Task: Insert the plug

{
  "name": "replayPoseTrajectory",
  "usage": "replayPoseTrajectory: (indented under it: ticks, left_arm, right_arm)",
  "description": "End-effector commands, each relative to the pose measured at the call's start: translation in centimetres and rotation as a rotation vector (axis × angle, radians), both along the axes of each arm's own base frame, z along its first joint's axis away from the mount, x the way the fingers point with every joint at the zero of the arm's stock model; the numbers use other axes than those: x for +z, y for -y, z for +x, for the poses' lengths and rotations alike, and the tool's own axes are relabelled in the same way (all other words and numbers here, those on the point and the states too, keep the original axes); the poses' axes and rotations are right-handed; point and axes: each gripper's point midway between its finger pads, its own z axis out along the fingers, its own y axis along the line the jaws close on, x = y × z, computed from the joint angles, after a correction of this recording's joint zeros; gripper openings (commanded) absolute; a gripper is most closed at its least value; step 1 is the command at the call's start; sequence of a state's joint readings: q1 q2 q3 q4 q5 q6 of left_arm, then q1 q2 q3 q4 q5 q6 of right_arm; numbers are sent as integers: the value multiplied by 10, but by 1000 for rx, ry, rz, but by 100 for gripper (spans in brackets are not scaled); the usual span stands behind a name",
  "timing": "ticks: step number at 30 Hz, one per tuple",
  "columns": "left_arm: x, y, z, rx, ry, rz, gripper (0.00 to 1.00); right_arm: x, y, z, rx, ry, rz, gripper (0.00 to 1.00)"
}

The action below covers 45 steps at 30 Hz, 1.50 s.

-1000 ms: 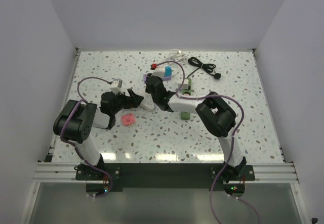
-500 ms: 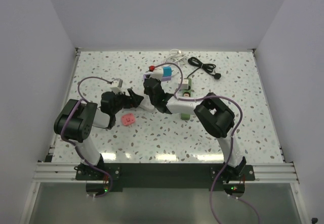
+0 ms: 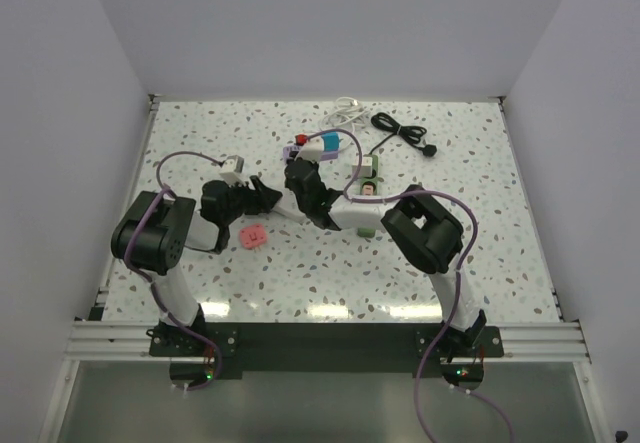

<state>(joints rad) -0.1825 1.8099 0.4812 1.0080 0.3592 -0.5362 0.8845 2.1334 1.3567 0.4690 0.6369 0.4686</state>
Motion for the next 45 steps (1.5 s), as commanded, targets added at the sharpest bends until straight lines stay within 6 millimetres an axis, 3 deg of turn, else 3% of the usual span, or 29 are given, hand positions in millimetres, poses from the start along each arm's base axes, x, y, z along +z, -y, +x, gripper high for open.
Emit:
replayPoseTrajectory:
  ticks: [1, 37, 45]
  left_arm:
    - [12, 1, 11, -17, 60, 7, 67]
    - [10, 2, 11, -54, 58, 37, 61]
    - [10, 1, 11, -56, 57, 37, 61]
  right_arm:
    - [-54, 6, -30, 79, -133, -157, 0]
    - [-100, -5, -55, 165, -246, -169, 0]
    - [-106, 13, -58, 116, -248, -255, 0]
